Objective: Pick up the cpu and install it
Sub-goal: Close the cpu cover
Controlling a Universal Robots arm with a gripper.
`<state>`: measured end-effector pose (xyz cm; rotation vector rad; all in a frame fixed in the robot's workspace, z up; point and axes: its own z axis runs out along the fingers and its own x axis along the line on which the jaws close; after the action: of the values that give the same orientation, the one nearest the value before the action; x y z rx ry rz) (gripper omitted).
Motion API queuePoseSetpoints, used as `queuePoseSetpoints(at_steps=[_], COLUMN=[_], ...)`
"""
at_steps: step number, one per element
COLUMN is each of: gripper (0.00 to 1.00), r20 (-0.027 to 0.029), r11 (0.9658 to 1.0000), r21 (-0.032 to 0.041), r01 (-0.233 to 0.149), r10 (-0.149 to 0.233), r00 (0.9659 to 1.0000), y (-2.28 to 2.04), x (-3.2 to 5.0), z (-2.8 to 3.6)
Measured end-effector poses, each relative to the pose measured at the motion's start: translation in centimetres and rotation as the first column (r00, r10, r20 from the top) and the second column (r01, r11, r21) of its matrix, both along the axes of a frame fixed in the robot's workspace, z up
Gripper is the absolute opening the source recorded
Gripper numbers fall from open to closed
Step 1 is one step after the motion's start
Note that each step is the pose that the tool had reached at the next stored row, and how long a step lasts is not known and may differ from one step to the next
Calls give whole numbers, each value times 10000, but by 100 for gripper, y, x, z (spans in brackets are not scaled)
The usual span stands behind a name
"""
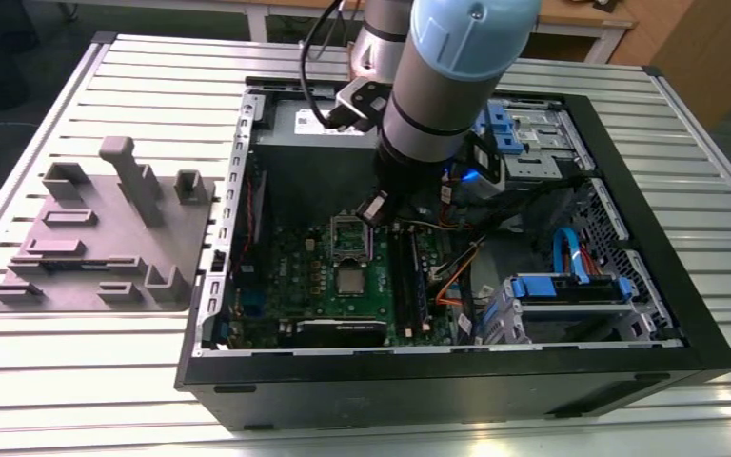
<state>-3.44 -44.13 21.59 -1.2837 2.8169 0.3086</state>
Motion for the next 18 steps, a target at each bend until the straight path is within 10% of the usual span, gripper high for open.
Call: queuePoseSetpoints(at_steps=[18], gripper=[10], r20=[1], r11=[10000], r21=[20], r01=[0], r10=[0], r00=[10000], y=[59], x=[5], z=[-115])
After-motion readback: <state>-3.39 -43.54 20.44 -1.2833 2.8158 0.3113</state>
